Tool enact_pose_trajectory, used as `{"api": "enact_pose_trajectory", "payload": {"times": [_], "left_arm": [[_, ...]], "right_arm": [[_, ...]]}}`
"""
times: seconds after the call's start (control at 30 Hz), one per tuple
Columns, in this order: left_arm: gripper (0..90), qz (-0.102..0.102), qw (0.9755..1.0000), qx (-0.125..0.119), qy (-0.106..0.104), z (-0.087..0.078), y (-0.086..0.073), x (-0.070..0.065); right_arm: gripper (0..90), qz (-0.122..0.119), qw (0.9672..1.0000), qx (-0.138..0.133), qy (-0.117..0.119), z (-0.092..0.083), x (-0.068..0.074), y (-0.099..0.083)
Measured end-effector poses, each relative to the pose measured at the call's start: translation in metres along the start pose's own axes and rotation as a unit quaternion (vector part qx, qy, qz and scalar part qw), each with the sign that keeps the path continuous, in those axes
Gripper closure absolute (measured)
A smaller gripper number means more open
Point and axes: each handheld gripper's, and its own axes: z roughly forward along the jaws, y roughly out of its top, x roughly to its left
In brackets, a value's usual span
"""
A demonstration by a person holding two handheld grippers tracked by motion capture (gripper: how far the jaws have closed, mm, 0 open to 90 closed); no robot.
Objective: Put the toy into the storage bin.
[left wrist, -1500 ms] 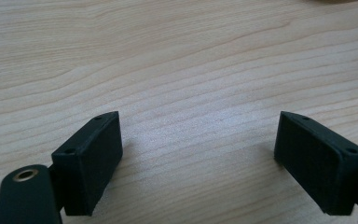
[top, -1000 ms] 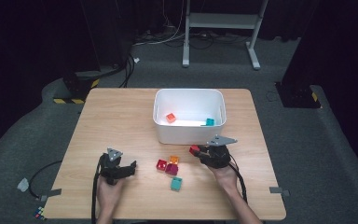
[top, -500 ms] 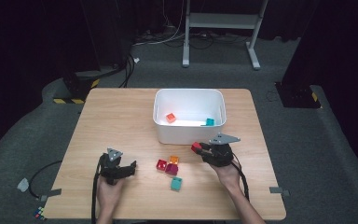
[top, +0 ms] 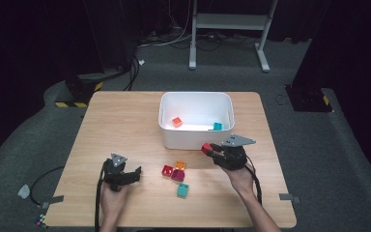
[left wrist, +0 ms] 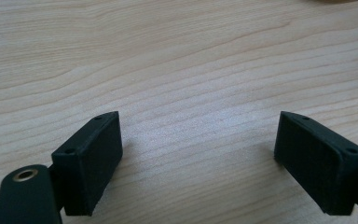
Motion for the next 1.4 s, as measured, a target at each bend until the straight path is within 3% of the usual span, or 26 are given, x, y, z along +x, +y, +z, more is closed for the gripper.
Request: {"api": "enact_pose_trajectory", "payload": {"times": [0.23, 0.77, 1.0, 1.4], "left_arm": [[15.3, 0.0, 1.0, 0.0, 0.0, 0.0, 0.0, 0.0], [15.2, 0.0, 1.0, 0.0, 0.0, 0.0, 0.0, 0.0], [15.2, 0.0, 1.0, 0.0, 0.0, 0.0, 0.0, 0.0], [15.2, 0.0, 1.0, 0.0, 0.0, 0.0, 0.0, 0.0]], "right_arm": [[66.8, -0.018, 0.9997, -0.014, -0.012, -0.014, 0.001, 0.014], [66.8, -0.011, 0.9993, -0.036, 0.003, -0.036, -0.008, 0.044], [66.8, -0.017, 0.9991, -0.037, 0.01, -0.038, -0.011, 0.059], [66.9, 0.006, 0.9988, -0.045, 0.014, -0.032, -0.026, 0.075]]}}
